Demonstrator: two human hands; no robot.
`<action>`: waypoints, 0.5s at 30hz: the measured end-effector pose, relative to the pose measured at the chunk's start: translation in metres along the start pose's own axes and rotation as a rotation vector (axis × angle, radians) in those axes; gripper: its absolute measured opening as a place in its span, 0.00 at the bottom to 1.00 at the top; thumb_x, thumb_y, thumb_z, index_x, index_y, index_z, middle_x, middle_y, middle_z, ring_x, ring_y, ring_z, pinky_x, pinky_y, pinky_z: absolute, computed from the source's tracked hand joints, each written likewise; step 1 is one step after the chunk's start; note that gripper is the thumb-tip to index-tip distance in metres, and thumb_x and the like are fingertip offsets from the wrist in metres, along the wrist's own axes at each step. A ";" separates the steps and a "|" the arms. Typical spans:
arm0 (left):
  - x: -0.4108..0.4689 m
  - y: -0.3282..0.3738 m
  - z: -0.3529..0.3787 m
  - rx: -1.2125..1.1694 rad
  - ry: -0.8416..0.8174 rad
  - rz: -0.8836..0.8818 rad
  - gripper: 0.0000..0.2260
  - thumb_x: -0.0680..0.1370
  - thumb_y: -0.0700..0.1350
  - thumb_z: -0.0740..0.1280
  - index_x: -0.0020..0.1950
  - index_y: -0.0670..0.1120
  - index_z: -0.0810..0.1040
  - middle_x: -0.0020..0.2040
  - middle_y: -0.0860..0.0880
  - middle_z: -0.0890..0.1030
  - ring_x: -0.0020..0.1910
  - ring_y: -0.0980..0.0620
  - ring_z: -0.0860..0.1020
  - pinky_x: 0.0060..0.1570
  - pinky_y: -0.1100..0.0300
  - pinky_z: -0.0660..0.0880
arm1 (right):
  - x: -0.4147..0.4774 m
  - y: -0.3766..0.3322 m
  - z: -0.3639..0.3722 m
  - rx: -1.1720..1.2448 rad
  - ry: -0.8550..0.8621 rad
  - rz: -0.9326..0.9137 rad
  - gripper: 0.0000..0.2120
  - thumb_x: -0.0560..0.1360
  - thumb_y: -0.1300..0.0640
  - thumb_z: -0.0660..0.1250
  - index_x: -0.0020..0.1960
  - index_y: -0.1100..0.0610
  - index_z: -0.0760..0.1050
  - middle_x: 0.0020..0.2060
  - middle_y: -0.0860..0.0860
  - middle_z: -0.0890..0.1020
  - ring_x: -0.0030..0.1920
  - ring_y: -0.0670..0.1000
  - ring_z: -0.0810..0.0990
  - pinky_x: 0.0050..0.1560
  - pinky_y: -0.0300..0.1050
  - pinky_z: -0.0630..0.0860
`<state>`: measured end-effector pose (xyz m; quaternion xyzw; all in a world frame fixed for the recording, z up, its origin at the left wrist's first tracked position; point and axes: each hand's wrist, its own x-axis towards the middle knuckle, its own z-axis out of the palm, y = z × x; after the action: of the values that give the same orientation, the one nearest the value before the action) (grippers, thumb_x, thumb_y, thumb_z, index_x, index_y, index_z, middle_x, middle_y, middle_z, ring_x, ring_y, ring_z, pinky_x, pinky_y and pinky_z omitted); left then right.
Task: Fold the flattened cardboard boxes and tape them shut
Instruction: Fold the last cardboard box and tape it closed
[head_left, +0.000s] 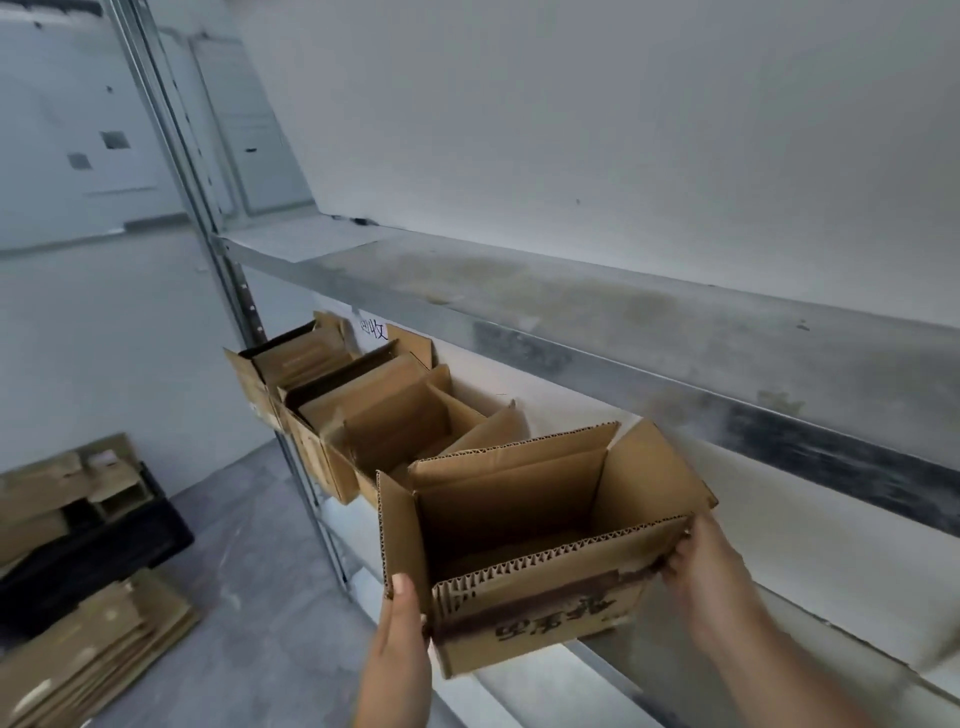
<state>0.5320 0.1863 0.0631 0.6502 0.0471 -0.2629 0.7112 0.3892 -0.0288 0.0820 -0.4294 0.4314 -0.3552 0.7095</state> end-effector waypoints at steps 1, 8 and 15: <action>0.004 0.003 0.003 -0.027 -0.010 0.013 0.32 0.79 0.62 0.55 0.76 0.43 0.62 0.73 0.41 0.67 0.71 0.40 0.67 0.71 0.46 0.65 | 0.006 -0.005 0.012 -0.002 -0.041 -0.025 0.18 0.84 0.46 0.52 0.58 0.52 0.77 0.49 0.47 0.84 0.48 0.45 0.81 0.53 0.44 0.74; 0.023 0.003 0.021 -0.088 0.026 0.112 0.19 0.82 0.54 0.53 0.71 0.49 0.66 0.64 0.48 0.72 0.62 0.50 0.71 0.62 0.54 0.70 | 0.050 0.020 0.034 -0.383 0.185 -0.217 0.25 0.80 0.41 0.53 0.53 0.61 0.75 0.48 0.58 0.80 0.49 0.59 0.79 0.46 0.48 0.75; 0.022 -0.003 0.016 0.221 -0.202 0.265 0.30 0.72 0.72 0.52 0.71 0.63 0.63 0.72 0.61 0.65 0.69 0.58 0.65 0.71 0.52 0.63 | 0.038 0.071 0.047 -0.418 -0.256 -0.092 0.19 0.78 0.53 0.68 0.65 0.41 0.68 0.63 0.51 0.76 0.62 0.53 0.76 0.66 0.57 0.72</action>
<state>0.5453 0.1638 0.0531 0.6952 -0.1396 -0.2346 0.6650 0.4556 -0.0210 0.0177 -0.6275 0.3820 -0.2331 0.6372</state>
